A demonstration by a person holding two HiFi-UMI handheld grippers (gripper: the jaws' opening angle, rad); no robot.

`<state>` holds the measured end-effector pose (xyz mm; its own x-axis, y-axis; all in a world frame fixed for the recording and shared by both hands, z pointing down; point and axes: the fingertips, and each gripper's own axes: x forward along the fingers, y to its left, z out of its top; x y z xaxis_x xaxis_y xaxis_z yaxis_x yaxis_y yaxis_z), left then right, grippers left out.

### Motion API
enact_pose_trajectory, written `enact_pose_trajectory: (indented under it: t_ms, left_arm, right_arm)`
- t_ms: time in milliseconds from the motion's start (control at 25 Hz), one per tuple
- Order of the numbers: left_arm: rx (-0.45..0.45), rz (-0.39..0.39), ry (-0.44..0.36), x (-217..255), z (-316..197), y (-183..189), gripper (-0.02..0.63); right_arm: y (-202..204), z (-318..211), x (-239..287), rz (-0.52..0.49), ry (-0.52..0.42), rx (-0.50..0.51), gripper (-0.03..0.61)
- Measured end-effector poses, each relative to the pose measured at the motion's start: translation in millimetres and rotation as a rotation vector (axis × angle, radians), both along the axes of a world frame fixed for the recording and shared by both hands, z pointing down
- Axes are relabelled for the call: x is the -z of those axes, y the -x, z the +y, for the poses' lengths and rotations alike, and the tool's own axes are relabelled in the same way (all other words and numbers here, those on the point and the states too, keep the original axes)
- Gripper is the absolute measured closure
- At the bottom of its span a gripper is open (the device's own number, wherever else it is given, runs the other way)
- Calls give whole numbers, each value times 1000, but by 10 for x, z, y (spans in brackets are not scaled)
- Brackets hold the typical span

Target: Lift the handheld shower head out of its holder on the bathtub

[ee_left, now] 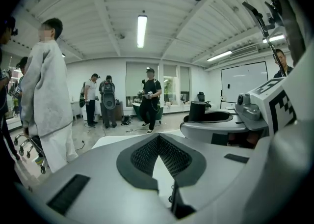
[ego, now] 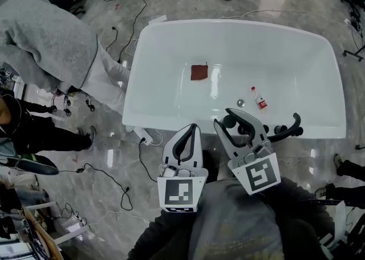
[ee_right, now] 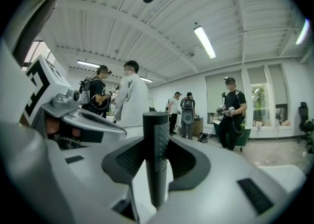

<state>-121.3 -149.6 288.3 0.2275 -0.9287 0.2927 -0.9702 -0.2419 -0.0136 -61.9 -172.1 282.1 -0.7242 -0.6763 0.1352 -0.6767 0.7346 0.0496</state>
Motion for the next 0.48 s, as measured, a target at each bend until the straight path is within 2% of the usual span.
enact_pose_trajectory:
  t_ms: [480]
  left_arm:
    - [74,-27,-21,22,151,-219,611]
  right_arm:
    - [-157,117,41,-24,-22,88,439]
